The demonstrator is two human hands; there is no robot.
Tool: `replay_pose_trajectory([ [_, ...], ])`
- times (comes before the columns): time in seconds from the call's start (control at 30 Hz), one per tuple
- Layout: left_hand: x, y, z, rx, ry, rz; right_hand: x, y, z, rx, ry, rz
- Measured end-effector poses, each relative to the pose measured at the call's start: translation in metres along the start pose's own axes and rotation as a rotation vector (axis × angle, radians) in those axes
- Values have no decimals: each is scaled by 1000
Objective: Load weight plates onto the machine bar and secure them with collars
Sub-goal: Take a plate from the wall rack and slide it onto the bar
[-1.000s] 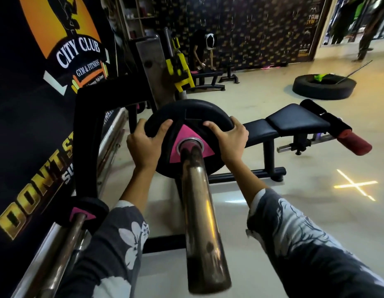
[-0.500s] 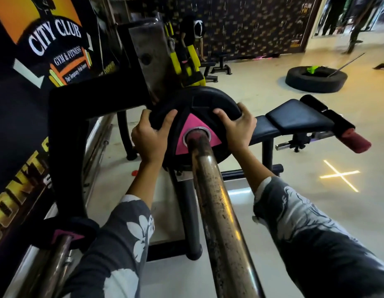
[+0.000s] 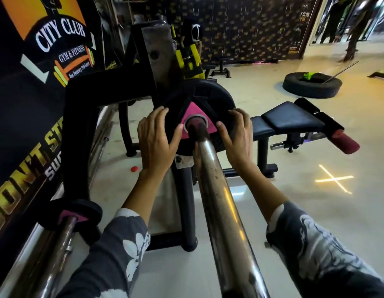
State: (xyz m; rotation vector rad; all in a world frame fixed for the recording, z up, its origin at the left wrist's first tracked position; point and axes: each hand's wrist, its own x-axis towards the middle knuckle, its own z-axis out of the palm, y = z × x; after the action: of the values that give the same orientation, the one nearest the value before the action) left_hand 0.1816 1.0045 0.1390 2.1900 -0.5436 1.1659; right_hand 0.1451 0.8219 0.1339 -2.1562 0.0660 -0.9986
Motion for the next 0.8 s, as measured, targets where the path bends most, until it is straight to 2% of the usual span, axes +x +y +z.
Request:
replay_pose_trajectory([
  [0.23, -91, 73, -87, -17, -191, -29, -114, -37, -79, -125, -192, -98],
  [0.53, -211, 157, -215, 33, -161, -48, -270, -103, -181, -83, -193, -172],
  [0.67, -249, 163, -262, 64, -172, -68, -319, -129, -186, -43, -312, -143],
  [0.8, -279, 135, -294, 113, -257, -92, -343, -152, -158, -9, -422, -109],
])
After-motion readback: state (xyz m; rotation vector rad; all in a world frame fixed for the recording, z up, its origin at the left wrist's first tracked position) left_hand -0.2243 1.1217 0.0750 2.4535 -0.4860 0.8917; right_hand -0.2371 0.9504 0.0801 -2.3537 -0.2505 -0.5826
